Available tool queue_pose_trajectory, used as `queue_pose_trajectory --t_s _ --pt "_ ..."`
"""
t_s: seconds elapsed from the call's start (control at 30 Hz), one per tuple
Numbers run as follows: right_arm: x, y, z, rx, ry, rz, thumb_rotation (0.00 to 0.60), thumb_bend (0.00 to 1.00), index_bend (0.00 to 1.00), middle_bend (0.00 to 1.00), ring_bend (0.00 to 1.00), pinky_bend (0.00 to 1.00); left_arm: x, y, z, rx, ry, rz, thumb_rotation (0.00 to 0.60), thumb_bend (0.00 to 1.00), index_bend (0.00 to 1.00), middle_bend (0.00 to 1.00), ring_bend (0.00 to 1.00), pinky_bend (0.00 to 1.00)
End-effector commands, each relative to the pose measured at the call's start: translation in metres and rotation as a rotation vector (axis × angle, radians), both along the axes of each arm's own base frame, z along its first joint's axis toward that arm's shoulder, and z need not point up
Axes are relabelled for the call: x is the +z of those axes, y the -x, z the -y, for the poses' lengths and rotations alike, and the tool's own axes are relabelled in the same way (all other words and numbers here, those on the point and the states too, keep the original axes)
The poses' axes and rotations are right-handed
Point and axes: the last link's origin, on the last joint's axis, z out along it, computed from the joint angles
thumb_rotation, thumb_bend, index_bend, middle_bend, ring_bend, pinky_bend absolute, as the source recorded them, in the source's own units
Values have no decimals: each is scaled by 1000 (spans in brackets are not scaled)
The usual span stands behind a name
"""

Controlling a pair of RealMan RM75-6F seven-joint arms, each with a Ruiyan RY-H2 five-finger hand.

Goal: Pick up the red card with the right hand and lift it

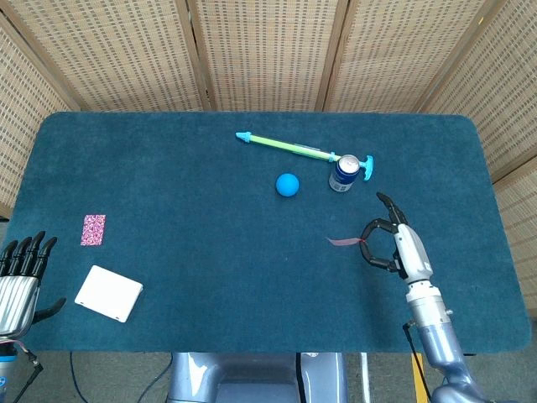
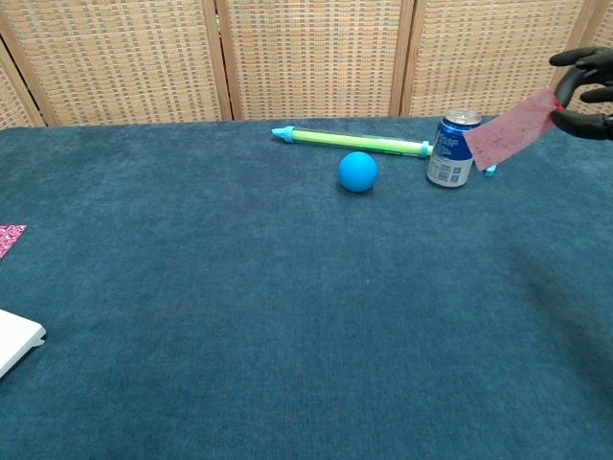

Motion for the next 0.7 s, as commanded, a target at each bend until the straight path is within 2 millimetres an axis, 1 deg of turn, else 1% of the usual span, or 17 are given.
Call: queue_pose_trajectory --t_s 0.03,0.17,0.33,0.43,0.53,0.7 --pt "15 30 -36 -25 -43 94 600 645 599 110 0 0 -1 -1 1 -4 3 -1 600 120 0 0 0 27" --pt "19 51 -53 -23 -27 93 600 645 599 110 0 0 -2 -2 1 -10 7 -2 600 120 0 0 0 26" --pt "20 63 -70 -38 -75 198 600 645 599 110 0 0 -3 -2 2 -14 9 -1 600 120 0 0 0 26" --pt "22 66 -77 -30 -120 251 600 644 599 110 0 0 -4 -3 2 -16 12 -3 600 119 0 0 0 27" --pt "23 68 -85 -18 -151 252 600 644 599 110 0 0 -4 -3 2 -17 13 -6 600 120 0 0 0 27" --pt "14 66 -102 21 -191 228 600 643 599 110 0 0 -4 -4 3 -22 9 -10 600 119 0 0 0 26"
